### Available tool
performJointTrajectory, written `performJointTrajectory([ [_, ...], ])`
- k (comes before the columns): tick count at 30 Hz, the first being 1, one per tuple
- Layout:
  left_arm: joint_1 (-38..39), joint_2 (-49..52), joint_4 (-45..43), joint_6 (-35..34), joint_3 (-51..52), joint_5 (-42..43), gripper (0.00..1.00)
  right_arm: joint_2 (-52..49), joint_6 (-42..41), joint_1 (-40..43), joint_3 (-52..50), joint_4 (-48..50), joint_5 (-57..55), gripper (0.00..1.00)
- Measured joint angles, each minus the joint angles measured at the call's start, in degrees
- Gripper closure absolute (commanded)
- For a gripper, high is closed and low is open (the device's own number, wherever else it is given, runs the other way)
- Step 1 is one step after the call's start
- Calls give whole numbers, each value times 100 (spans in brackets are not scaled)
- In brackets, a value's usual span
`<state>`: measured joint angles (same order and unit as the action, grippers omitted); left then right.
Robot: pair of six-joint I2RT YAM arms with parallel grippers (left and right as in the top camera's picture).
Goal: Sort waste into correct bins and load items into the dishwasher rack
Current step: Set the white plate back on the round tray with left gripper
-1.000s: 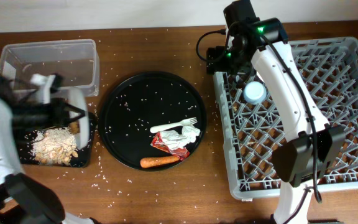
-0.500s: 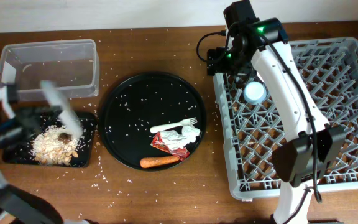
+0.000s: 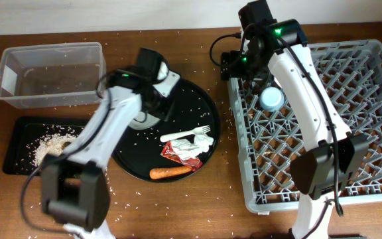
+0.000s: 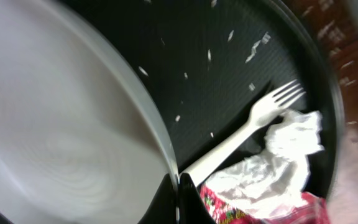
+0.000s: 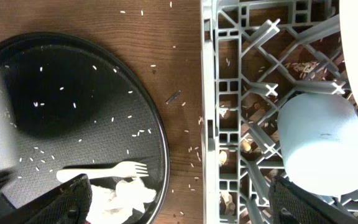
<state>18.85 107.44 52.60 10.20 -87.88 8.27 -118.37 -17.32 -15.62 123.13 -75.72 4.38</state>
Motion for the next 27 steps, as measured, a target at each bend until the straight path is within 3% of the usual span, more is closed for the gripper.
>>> performJointTrajectory([
  [2,149,496,-79,-42,2,-103,54,0,0,0,0,7,0,11],
  [4,221,671,-118,-118,2,-133,32,0,0,0,0,17,0,10],
  [5,219,671,-151,-214,0,-146,29,0,0,0,0,48,0,10],
  [9,33,664,426,-938,-651,-168,26,0,0,0,0,258,142,10],
  [14,-1025,61,844,-1720,-1989,-168,26,-186,-13,-389,-4,957,457,13],
  [20,-2326,-404,848,-1945,-2120,-160,16,-1215,-197,-1377,-7,1725,433,22],
  [24,-2424,-404,848,-1971,-2120,-140,13,-1759,-251,-1561,-7,2046,350,27],
  [25,-2424,-404,848,-1971,-2120,-125,7,-1891,-249,-1574,-7,2061,339,29],
  [27,-2424,-404,852,-1996,-2122,-122,3,-2201,-269,-1582,-7,2048,319,37],
])
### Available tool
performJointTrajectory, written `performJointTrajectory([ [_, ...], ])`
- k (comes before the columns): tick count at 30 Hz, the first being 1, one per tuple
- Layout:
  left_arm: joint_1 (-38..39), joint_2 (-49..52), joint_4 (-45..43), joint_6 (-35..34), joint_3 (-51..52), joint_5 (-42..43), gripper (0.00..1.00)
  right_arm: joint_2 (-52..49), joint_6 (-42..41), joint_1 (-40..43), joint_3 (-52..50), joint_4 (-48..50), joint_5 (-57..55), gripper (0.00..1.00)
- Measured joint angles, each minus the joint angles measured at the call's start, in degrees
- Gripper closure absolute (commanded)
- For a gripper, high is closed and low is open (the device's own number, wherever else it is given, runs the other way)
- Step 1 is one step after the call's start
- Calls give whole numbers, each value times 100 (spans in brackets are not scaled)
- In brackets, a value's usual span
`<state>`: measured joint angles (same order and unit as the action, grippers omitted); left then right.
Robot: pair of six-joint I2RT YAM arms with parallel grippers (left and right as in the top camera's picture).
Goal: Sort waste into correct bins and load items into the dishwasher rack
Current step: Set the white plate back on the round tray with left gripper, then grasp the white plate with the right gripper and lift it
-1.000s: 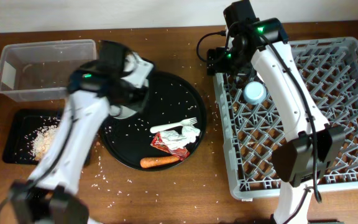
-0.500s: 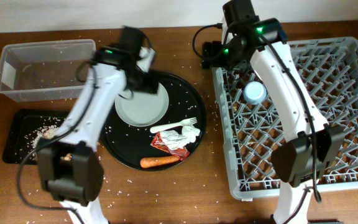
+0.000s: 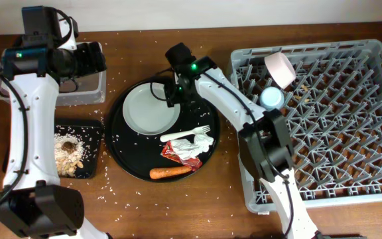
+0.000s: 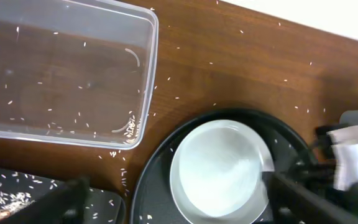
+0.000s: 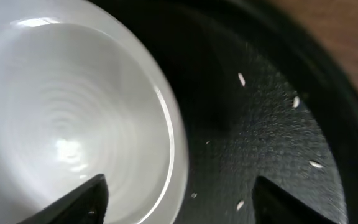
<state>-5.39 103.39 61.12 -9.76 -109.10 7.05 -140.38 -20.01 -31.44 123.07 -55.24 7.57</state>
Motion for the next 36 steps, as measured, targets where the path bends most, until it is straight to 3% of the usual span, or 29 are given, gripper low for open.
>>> performJointTrajectory([
  [2,2,0,33,2,2,0,1,-190,-22,0,-2,-22,-2,49],
  [3,2,0,46,2,2,0,1,-197,-31,-2,-2,-13,-15,64],
  [5,2,0,55,4,2,-2,1,-205,-55,-2,-2,-15,-20,83],
  [8,0,0,59,4,2,0,1,-210,-63,-44,-2,-17,-20,88],
  [10,0,0,59,4,2,0,1,-238,-59,-173,-2,-17,-20,96],
  [20,2,0,61,4,0,0,1,52,101,74,4,-452,46,96],
  [25,0,0,61,4,2,0,1,2131,391,1147,68,-866,-638,96],
  [30,2,0,46,4,2,0,1,3814,455,1965,225,-1563,-3244,96],
  [36,0,0,-81,4,2,0,1,3652,737,2006,-229,-2194,-6214,96],
])
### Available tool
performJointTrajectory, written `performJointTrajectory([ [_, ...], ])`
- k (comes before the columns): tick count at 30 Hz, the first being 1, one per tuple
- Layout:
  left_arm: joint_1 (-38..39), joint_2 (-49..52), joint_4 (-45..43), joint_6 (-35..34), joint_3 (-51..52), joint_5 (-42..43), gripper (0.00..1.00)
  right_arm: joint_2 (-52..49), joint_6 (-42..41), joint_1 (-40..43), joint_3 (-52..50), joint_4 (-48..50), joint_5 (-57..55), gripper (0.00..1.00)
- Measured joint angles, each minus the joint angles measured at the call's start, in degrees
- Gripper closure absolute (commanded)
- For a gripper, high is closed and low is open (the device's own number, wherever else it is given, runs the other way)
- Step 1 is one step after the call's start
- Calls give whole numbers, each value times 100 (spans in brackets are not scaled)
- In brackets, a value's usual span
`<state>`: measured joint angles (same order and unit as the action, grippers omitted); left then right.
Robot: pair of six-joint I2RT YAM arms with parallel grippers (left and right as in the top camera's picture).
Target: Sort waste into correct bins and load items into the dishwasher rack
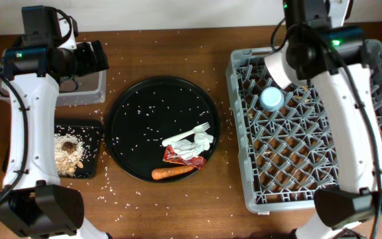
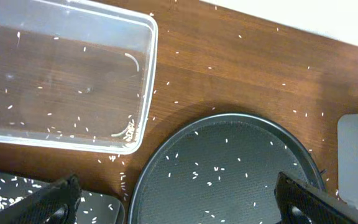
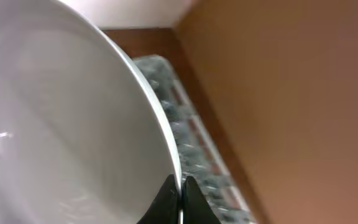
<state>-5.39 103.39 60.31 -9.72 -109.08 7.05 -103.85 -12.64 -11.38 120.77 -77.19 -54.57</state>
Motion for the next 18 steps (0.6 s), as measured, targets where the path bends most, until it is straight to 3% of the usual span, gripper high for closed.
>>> performJointTrajectory([
  [9,2,0,-144,0,0,0,1,-229,90,-1019,-562,284,-391,96],
  [18,0,0,-162,0,0,0,1,-929,85,-1311,-748,629,-216,96],
])
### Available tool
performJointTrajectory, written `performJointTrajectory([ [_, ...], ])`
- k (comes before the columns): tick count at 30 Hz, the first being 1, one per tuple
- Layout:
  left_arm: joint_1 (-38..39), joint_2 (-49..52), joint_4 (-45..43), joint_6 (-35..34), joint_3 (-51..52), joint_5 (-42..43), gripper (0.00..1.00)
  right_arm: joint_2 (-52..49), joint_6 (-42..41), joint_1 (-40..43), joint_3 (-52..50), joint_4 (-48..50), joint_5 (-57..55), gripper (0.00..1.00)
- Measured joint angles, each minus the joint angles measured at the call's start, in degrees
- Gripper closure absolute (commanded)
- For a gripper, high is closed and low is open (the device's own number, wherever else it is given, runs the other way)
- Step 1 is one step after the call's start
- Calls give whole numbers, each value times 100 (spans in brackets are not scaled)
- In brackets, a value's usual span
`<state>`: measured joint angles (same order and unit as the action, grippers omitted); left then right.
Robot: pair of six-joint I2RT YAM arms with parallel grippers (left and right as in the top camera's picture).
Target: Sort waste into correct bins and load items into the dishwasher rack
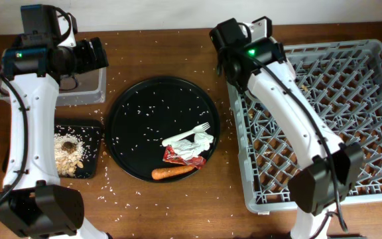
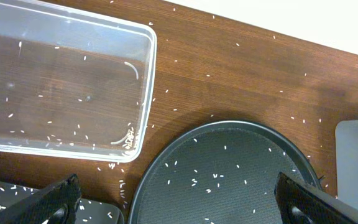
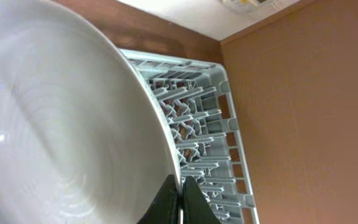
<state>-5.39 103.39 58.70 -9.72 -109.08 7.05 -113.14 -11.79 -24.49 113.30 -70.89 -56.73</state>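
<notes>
A white plate [image 3: 73, 124] fills the right wrist view, and my right gripper [image 3: 179, 200] is shut on its rim. The grey dishwasher rack [image 3: 194, 118] lies behind it. In the overhead view the right arm [image 1: 247, 50] hangs over the back left corner of the rack [image 1: 357, 139] and hides the plate. My left gripper [image 2: 178, 208] is open and empty, high over the table between the clear bin [image 2: 61, 87] and the round black tray [image 2: 229, 168]. On that tray [image 1: 144, 119] lie a white fork [image 1: 188, 133], a crumpled napkin [image 1: 197, 144], a red wrapper [image 1: 178, 156] and a carrot [image 1: 172, 172].
A flat black tray [image 1: 85, 166] holding a heap of rice scraps sits at the left, below the clear bin [image 1: 88, 94]. Rice grains are scattered over the wooden table [image 1: 178, 206] and the round tray. The right arm reaches across the rack's left half.
The right arm, with the plate in its gripper, has moved from above the rack's back edge to its back left corner. The rack now shows behind the plate. The left arm has hardly moved.
First my left gripper was at the white plate on the round tray and the right one was over the rack. Then the left arm was back by the clear bin and the right gripper was at the plate's rim. Later the plate was off the tray, held over the rack.
</notes>
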Motion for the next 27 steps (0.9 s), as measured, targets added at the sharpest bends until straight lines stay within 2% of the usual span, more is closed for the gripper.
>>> performJointTrajectory([
  [3,2,0,2,0,0,0,1,-103,-2,0,0,74,195,96],
  [5,2,0,0,0,0,0,1,-136,0,0,0,92,503,89],
  [7,0,0,0,0,0,0,1,-138,-2,0,-2,87,881,55],
  [8,0,0,0,0,0,0,1,-140,-2,0,-2,83,1038,45],
  [10,2,0,-2,0,0,0,1,-140,0,0,-2,66,1303,35],
  [13,2,0,-2,0,0,0,1,-140,-4,0,0,24,1659,33],
  [15,2,0,4,-2,0,0,1,-133,-2,0,83,-131,2039,27],
  [18,2,0,4,0,0,0,1,55,0,0,730,-409,2660,18],
  [23,2,0,61,66,0,0,1,710,-4,0,1235,-750,3797,18],
  [27,59,0,358,313,0,0,1,702,-9,0,1128,-931,4935,17],
])
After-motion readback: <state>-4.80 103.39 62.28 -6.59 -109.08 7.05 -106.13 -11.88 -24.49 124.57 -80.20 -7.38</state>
